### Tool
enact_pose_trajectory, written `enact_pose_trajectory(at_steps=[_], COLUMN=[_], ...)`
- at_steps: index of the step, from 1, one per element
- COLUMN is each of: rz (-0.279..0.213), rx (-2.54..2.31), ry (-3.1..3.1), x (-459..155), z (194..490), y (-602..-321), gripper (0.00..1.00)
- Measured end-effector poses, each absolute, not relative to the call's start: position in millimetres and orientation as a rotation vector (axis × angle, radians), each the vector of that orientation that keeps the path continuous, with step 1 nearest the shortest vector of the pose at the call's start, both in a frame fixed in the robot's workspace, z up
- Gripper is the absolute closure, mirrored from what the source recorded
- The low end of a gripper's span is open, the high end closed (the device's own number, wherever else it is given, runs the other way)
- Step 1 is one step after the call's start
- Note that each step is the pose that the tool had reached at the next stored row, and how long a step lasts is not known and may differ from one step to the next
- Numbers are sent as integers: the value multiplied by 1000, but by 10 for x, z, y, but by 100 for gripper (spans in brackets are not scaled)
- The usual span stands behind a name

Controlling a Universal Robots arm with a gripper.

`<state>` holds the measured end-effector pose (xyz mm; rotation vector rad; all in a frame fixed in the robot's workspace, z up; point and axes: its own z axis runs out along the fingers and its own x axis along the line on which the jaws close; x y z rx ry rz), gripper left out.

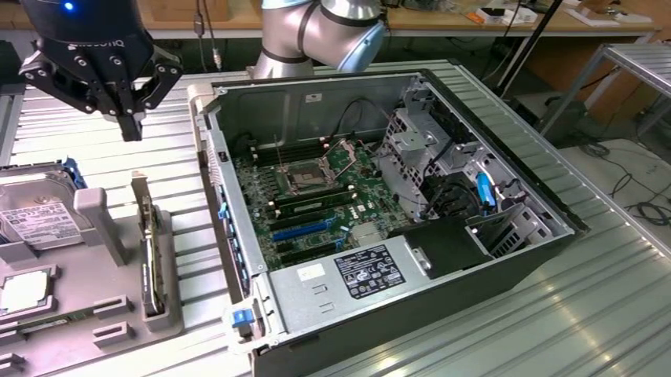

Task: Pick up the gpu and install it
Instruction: 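Reach for the gpu, then pick up the gpu and move the gpu toward the slot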

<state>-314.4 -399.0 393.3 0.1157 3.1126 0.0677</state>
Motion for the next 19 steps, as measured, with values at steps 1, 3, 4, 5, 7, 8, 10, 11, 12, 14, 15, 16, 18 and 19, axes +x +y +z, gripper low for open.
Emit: enact_pose_trajectory(at_steps=[1,3,4,5,7,8,10,11,12,14,15,16,18,19], rz=[68,68,68,68,68,68,68,68,68,68,68,68,68,68], rx=[116,116,116,116,116,116,116,116,115,115,115,115,115,115], ry=[3113,3113,3113,3113,3113,3113,3113,3113,3113,3113,3113,3113,3113,3113], x=[-3167,-3214,-3241,-3257,-3285,-3299,-3323,-3330,-3330,-3331,-3331,-3331,-3331,-3331], z=[3933,3933,3933,3933,3933,3933,3933,3933,3933,3933,3933,3933,3933,3933], y=[-3990,-3990,-3990,-3990,-3990,-3990,-3990,-3990,-3990,-3989,-3990,-3990,-3990,-3990], gripper=[89,89,89,89,89,89,89,89,89,89,89,89,89,89])
